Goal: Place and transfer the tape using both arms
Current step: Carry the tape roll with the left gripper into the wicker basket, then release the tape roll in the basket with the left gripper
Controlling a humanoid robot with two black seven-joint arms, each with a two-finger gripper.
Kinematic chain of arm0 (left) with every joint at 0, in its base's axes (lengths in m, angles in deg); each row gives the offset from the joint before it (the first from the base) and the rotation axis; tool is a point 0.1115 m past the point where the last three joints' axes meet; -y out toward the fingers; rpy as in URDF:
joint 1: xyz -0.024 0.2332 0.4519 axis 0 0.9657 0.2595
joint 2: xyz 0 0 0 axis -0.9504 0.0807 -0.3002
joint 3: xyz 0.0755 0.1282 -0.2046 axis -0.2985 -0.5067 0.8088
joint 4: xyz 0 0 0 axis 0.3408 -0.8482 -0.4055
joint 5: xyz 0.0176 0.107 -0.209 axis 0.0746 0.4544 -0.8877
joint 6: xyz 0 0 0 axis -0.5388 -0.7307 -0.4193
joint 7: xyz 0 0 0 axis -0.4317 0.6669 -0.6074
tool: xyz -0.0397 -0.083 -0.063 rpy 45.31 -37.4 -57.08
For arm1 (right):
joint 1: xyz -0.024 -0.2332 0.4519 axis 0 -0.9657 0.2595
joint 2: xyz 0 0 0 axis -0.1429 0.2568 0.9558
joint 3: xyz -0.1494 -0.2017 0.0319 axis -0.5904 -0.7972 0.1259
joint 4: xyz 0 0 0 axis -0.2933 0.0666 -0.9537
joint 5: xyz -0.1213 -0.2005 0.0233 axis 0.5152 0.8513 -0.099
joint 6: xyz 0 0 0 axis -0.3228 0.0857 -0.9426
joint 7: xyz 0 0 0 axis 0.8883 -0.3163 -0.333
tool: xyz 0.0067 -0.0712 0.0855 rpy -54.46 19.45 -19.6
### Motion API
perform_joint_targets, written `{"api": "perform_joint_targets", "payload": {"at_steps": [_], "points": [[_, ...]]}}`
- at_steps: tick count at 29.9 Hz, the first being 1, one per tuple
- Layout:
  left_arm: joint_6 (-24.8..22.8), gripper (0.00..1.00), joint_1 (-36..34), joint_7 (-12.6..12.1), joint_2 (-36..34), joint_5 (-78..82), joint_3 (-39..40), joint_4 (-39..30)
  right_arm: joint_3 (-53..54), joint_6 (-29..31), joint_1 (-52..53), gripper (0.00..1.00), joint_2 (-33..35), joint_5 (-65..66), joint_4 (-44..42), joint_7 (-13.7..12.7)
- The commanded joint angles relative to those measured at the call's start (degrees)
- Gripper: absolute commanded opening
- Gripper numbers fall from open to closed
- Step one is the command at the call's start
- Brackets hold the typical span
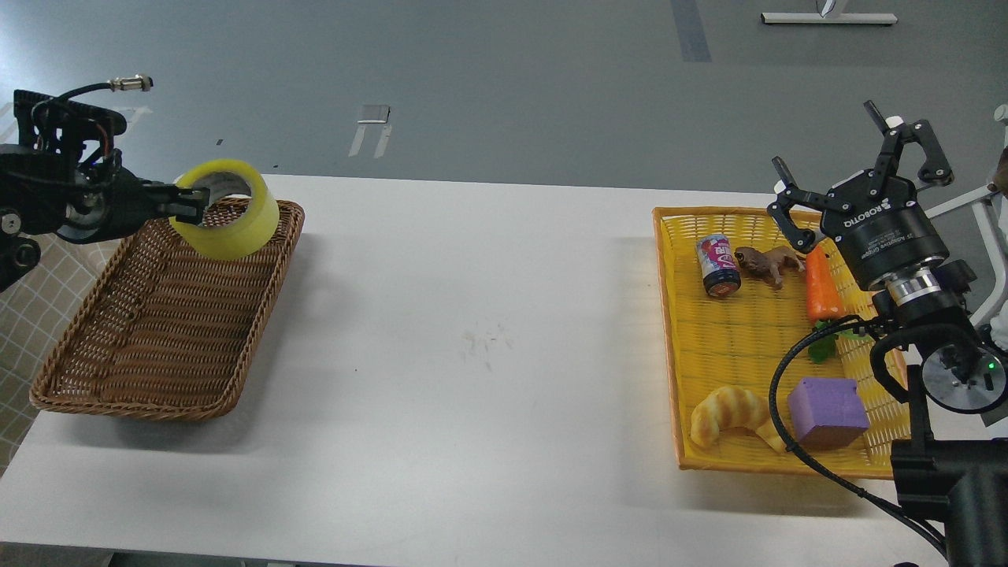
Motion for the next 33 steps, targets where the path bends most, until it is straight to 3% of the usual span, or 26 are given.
{"api": "perform_joint_targets", "payload": {"at_steps": [1,16,33], "points": [[1.5,0.0,2.2,0.1,-0.4,-0.8,0.0,0.7,-0.2,0.0,0.0,1.0,0.0,0.0,-0.1,0.0],[5.7,0.0,7.7,0.4,0.6,-1.0,0.0,5.5,-0.3,0.0,-0.4,1.0,0.0,-0.1,-0.4,0.0],[8.2,0.0,14.0,0.4,0.7,-2.4,0.0,5.8,-0.4,0.0,-0.4,1.0,0.0,-0.1,-0.4,0.0]]}}
